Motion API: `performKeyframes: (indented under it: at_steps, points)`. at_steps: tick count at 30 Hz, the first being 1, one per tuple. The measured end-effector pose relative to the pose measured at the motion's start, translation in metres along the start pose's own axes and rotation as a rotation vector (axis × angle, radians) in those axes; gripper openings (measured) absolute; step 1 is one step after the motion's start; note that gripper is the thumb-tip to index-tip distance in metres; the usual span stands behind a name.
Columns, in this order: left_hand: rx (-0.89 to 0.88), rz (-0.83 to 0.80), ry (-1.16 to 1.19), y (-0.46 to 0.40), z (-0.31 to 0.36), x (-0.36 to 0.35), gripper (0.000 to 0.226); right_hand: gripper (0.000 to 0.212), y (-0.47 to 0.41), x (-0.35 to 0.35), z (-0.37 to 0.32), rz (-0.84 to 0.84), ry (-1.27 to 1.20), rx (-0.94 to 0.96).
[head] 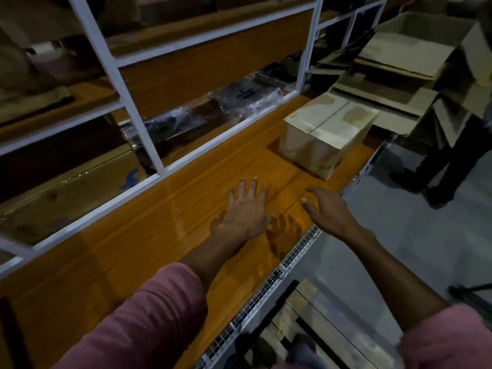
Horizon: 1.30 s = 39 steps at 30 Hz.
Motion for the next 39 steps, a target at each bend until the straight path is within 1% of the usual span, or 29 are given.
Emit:
performKeyframes:
  at_steps: [4,6,8,13,16,18,22,26,28,30,35,38,39]
  points:
    - [-0.017,-0.044,0.029,-0.035,0.012,-0.008,0.076,0.068,-0.031,0.002,0.028,0.001,0.0,-0.007]
    - [-0.016,-0.068,0.03,-0.059,0.021,-0.01,0.076,0.071,-0.052,0.004,0.046,0.012,-0.017,0.005]
    - [0.0,-0.077,0.024,-0.086,0.027,-0.01,0.077,0.072,-0.079,0.004,0.063,0.02,-0.035,0.03]
    - [0.047,-0.077,-0.002,-0.163,0.044,0.004,0.074,0.065,-0.163,0.003,0.101,0.028,-0.019,0.095]
    - [0.036,-0.049,-0.016,-0.211,0.061,0.007,0.074,0.069,-0.21,0.008,0.125,0.034,0.034,0.078]
    - [0.026,-0.072,-0.03,-0.236,0.071,0.003,0.073,0.064,-0.233,0.01,0.139,0.049,0.107,0.058]
    - [0.001,-0.098,-0.022,-0.274,0.09,-0.002,0.073,0.066,-0.269,0.007,0.16,0.006,0.257,0.113]
    - [-0.052,-0.052,0.002,-0.311,0.107,0.001,0.073,0.071,-0.295,0.012,0.174,0.003,0.269,0.131]
    - [-0.043,-0.094,0.011,-0.33,0.111,-0.01,0.078,0.071,-0.302,0.006,0.183,-0.024,0.284,0.123]
    - [-0.024,-0.122,0.011,-0.335,0.106,-0.018,0.08,0.068,-0.301,0.001,0.181,-0.039,0.302,0.116]
    - [0.005,-0.108,0.036,-0.328,0.091,-0.021,0.076,0.071,-0.294,-0.005,0.171,-0.076,0.312,0.09]
    - [0.019,-0.08,0.055,-0.303,0.078,-0.022,0.073,0.077,-0.279,-0.008,0.146,-0.079,0.319,0.097]
    - [0.028,-0.056,0.054,-0.283,0.067,-0.021,0.073,0.078,-0.267,-0.01,0.127,-0.072,0.316,0.106]
Point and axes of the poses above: each hand's wrist, its own y-axis away from the middle knuckle, its own x-axis out of the back of the hand, z = x × y, the point moved 5 cm from there along -y, towards the middle knuckle, and after that the axes turned 9 degrees about y, right-handed, at the moved point
